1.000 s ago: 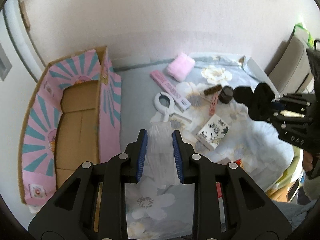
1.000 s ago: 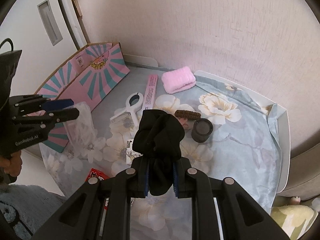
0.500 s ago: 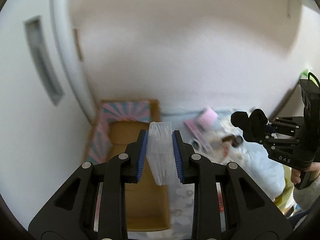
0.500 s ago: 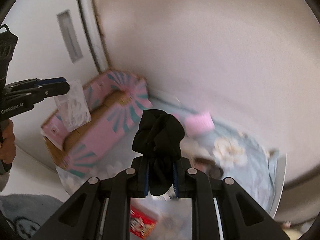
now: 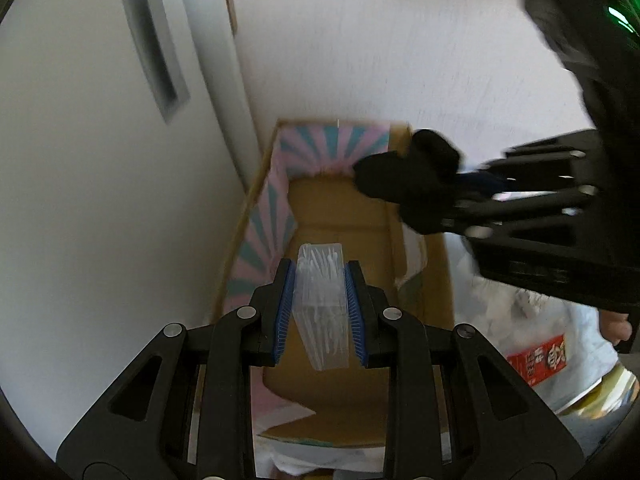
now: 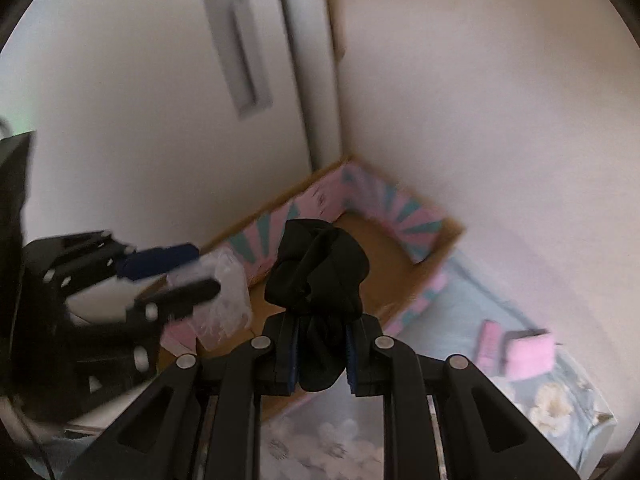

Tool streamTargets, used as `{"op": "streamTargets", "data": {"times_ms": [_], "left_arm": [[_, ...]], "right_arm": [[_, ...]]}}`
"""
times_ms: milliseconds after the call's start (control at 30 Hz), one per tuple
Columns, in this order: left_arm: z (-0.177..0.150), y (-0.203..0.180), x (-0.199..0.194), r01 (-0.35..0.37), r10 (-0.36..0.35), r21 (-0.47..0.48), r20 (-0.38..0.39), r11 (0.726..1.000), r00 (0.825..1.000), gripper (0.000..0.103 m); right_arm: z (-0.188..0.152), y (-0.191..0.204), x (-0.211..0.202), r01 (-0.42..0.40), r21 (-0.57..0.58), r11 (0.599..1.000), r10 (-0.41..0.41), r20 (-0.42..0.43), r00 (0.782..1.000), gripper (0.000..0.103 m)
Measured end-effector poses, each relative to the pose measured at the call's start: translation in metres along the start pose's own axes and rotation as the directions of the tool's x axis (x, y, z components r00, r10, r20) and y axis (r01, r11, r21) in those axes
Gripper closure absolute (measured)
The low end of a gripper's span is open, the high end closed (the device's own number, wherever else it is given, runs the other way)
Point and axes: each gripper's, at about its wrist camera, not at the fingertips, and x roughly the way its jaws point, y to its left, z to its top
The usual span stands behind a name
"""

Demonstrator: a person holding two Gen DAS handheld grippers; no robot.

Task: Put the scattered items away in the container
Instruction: 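Carry the floss box and black cloth with both grippers over the striped box, then open both grippers to drop the floss box and black cloth inside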

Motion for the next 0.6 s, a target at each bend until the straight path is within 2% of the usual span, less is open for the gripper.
{"op": "streamTargets", "data": {"times_ms": [100,233,400,600], "left_arm": [[-0.008,0.005,0.013,0.017,-0.017,-0.025,-0.029,1.0,0.999,0.08],[-0.014,0.008,0.026,0.031,-0.032,-0.034,-0.05,0.999,0.998,0.08],[-0.02,0.008,0.035,0.054,-0.057,-0.051,-0.067,0.997,0.996,0.08],[-0.023,0.006,0.044,0.063,-0.067,-0.045,-0.08,0.997,0.995,0.08]], "right_arm": [[0.002,0.006,0.032,0.012,0.007,1.0,-0.011,-0.075,0.997,0.087],[0.001,0.005,0.052,0.041,0.012,0.999,-0.039,-0.121,0.992,0.087],[0.002,0.003,0.063,0.103,-0.018,0.995,-0.105,-0.154,0.983,0.087],[0.0,0.001,0.073,0.115,-0.018,0.993,-0.117,-0.167,0.979,0.087]]}}
